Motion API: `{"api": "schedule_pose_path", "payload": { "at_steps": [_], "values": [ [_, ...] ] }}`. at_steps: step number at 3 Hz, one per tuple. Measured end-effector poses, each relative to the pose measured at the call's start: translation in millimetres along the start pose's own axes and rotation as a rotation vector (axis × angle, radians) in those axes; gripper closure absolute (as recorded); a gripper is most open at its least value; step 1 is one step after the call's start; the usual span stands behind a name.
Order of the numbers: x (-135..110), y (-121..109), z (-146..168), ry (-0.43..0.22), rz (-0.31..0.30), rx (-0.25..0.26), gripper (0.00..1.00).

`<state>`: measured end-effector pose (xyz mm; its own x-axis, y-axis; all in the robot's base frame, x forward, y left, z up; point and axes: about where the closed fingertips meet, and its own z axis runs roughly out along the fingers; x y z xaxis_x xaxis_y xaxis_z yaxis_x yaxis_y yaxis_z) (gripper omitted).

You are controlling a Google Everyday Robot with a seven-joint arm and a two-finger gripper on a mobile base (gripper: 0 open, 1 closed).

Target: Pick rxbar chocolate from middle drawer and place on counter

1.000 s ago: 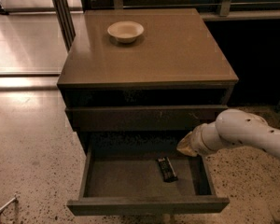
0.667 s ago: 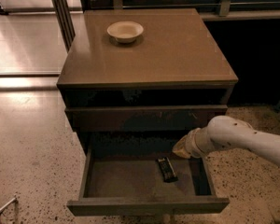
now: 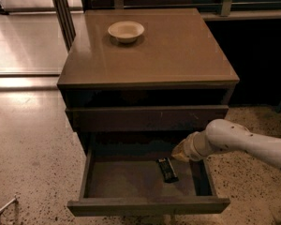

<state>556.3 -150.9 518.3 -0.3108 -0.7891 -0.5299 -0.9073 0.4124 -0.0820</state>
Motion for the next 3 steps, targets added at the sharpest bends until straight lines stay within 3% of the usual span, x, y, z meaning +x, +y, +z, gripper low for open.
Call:
{"api": "schedule_pose_path", "payload": {
  "at_steps": [1,3],
  "values": [
    [11.6,10.9,13.1,0.018,-0.028,-0.016,0.81],
    [34.0,30.8,43.4,0.021,-0.068,-0.056,0.35]
  ]
}}
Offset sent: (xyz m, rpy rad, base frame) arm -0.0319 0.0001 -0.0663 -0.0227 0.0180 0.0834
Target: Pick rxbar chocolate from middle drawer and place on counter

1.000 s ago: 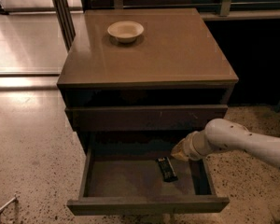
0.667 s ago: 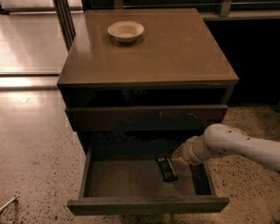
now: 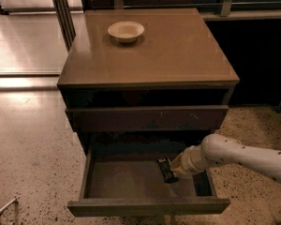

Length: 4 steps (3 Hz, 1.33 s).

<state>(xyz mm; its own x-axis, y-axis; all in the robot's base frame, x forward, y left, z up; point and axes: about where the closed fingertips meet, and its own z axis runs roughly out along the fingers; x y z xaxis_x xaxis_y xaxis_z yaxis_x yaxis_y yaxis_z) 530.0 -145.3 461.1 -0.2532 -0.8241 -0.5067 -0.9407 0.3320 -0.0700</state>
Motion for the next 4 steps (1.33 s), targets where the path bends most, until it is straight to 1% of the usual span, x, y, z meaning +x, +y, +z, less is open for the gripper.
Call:
{"api": "schedule_pose_path", "payload": {
  "at_steps": [1,2,4],
  "values": [
    [9.6,3.8,21.3,-0.011,-0.019,-0.023,0.04],
    [15.2,3.9,33.9,-0.023,-0.022,-0.033,0.0],
    [22.9,-5.8,64.9,-0.064,-0.043,-0.029,0.0]
  ]
}}
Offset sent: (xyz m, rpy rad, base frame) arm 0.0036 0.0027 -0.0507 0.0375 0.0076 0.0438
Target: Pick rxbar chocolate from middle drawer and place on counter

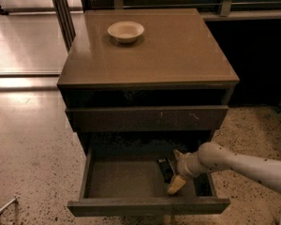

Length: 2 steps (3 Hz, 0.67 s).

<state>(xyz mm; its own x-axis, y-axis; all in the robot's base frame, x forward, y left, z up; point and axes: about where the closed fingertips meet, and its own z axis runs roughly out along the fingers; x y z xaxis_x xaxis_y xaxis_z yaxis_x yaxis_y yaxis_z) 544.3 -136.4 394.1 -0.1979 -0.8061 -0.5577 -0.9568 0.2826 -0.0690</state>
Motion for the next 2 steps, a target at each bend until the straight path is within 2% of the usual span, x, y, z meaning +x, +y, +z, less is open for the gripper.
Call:
{"api": "schedule_pose_path", "payload": {
  "at_steps": [2],
  "values": [
    [13.5,-15.6,44.6,0.002,-0.019,-0.007,0.04]
  ]
}}
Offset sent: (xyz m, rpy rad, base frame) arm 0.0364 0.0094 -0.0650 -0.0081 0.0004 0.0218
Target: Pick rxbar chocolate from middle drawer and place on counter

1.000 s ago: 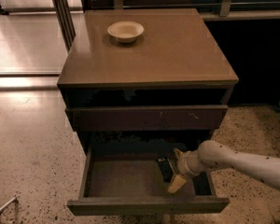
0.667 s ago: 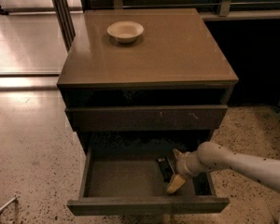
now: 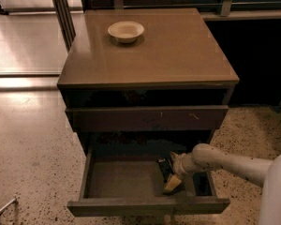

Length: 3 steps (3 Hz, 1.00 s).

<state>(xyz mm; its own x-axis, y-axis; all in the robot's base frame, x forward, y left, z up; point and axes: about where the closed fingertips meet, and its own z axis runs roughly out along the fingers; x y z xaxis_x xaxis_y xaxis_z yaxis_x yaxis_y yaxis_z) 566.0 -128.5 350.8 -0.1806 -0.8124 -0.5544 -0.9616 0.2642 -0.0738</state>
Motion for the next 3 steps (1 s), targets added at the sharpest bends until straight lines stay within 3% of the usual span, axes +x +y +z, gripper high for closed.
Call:
{"api": "schedule_pose_path", "payload": {
  "at_steps": [1,3],
  "values": [
    [5.0,-5.2,15.7,0.003,0.006,-0.011,0.06],
    [3.2,-7.9,15.0,0.021,0.011,-0.021,0.46]
  ]
}}
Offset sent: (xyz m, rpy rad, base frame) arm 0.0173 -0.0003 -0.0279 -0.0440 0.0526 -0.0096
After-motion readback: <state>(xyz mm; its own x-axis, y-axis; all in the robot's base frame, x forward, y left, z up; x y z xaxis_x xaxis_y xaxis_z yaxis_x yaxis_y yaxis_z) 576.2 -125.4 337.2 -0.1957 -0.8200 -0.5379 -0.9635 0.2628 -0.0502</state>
